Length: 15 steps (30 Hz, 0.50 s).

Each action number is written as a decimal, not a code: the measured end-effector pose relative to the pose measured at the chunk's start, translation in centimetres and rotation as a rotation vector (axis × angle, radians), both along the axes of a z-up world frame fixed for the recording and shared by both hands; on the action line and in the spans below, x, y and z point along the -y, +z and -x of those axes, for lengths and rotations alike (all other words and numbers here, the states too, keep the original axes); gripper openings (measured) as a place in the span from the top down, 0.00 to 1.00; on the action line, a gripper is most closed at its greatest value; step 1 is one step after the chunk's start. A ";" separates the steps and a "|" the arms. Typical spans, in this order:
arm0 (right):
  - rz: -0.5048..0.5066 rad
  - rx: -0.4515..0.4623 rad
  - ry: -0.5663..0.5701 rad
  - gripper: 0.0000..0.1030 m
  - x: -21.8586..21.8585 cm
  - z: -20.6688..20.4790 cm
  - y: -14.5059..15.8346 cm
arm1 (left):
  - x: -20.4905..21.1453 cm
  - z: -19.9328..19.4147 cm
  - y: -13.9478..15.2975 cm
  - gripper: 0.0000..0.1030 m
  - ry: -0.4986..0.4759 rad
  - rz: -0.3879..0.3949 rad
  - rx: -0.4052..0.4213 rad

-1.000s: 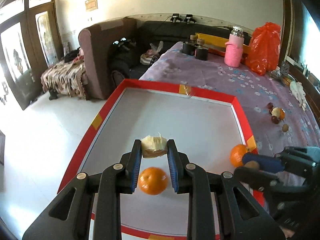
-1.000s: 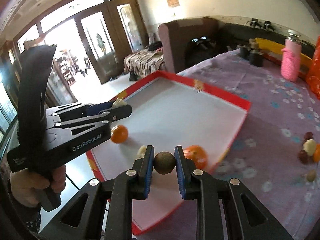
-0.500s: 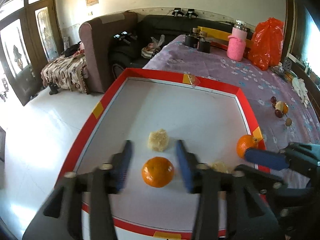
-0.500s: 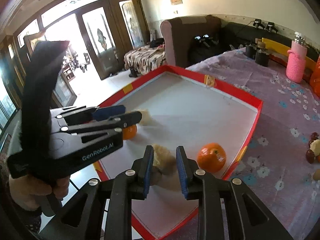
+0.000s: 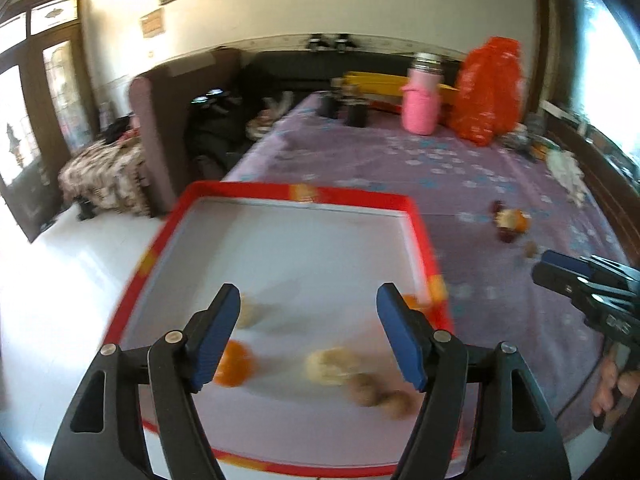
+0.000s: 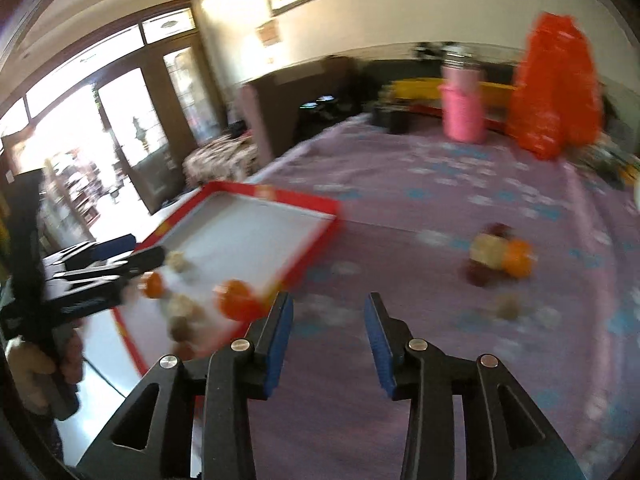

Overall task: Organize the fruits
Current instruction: 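Return the right tool to the table and grasp a third brown kiwi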

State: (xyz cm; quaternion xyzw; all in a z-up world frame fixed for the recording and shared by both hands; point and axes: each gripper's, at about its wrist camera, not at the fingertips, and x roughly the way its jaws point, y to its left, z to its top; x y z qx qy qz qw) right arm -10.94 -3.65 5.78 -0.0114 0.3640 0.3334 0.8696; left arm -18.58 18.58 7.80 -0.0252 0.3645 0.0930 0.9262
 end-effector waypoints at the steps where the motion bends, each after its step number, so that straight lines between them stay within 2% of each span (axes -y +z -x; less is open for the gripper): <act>1: 0.001 -0.006 -0.024 0.63 1.2 -0.3 -0.1 | 0.8 -0.4 0.1 0.30 -0.021 -0.002 -0.001; 4: 0.010 -0.014 -0.105 0.61 5.0 -1.3 -0.6 | 4.0 -1.7 0.3 0.26 -0.100 -0.029 -0.008; 8: 0.024 -0.030 -0.164 0.58 8.1 -3.0 -0.9 | 7.3 -4.1 0.2 0.26 -0.182 -0.025 -0.029; 15: 0.106 -0.056 -0.152 0.58 8.0 -6.2 -2.1 | 10.7 -7.2 -0.2 0.26 -0.236 -0.025 -0.059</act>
